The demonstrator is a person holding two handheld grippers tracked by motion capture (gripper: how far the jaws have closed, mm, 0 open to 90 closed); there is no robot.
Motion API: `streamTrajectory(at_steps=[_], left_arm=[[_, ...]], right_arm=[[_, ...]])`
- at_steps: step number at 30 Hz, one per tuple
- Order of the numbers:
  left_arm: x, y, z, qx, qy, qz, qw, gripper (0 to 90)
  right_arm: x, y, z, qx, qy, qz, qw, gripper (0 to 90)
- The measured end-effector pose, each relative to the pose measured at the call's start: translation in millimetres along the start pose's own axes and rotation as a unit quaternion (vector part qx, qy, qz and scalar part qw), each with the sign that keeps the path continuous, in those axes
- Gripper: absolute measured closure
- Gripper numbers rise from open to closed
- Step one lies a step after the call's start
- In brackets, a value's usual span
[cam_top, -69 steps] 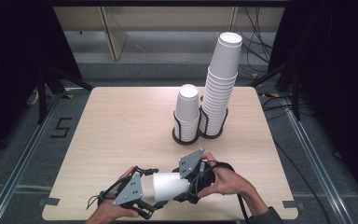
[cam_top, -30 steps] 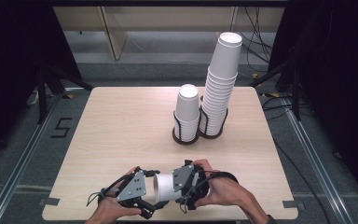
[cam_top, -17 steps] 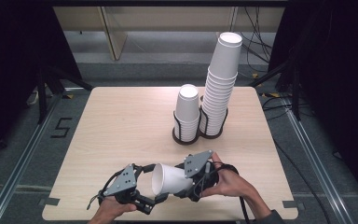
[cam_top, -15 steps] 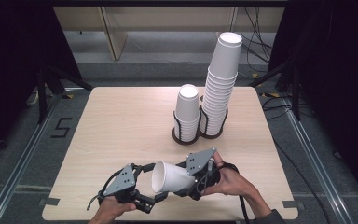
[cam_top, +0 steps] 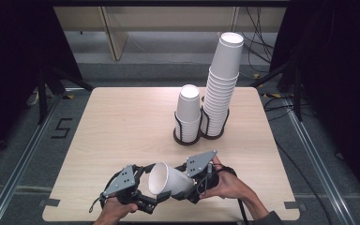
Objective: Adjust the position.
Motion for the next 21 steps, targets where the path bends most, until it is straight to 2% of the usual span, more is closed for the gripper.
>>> streamTrajectory(at_steps=[4, 6, 11, 15, 16, 19, 21], left_arm=[[-0.2, 0.1, 0.3, 0.002, 0.002, 0.007, 1.0000, 4.7], [-0.7, 0.4, 0.0, 0.012, -0.001, 0.009, 0.9999, 6.2], [-0.9, 1.7, -1.2, 0.023, -0.010, 0.007, 0.9997, 8.6], [-2.0, -0.7, -2.9, 0.024, -0.012, -0.010, 0.9996, 8.6], [-2.1, -1.6, -3.6, 0.021, -0.006, -0.011, 0.9997, 8.6], [-3.9, -3.1, -4.3, 0.016, -0.009, -0.015, 0.9997, 8.6], [-2.9, -1.7, -3.8, 0.018, -0.012, -0.015, 0.9997, 8.5]], right_arm=[[4.1, -0.8, 2.7, 0.005, 0.001, -0.005, 1.0000, 21.4], [7.1, -1.8, 4.2, 0.006, -0.001, -0.008, 1.0000, 21.7], [9.4, -2.5, 5.6, 0.013, -0.005, -0.005, 0.9999, 21.2], [9.3, -0.1, 8.2, 0.025, -0.020, 0.015, 0.9994, 19.5], [8.9, 0.1, 8.9, 0.024, -0.024, 0.022, 0.9992, 19.1], [8.8, -1.8, 11.2, 0.019, -0.044, 0.042, 0.9979, 19.4], [9.3, -2.7, 10.6, 0.010, -0.046, 0.053, 0.9975, 23.5]])
Point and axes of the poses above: each handheld gripper's, and its own axes: x roughly forward along the jaws, z roughly out of its underside, y roughly to its right, the point moved 6 cm from there along x, roughly forward along the jaws
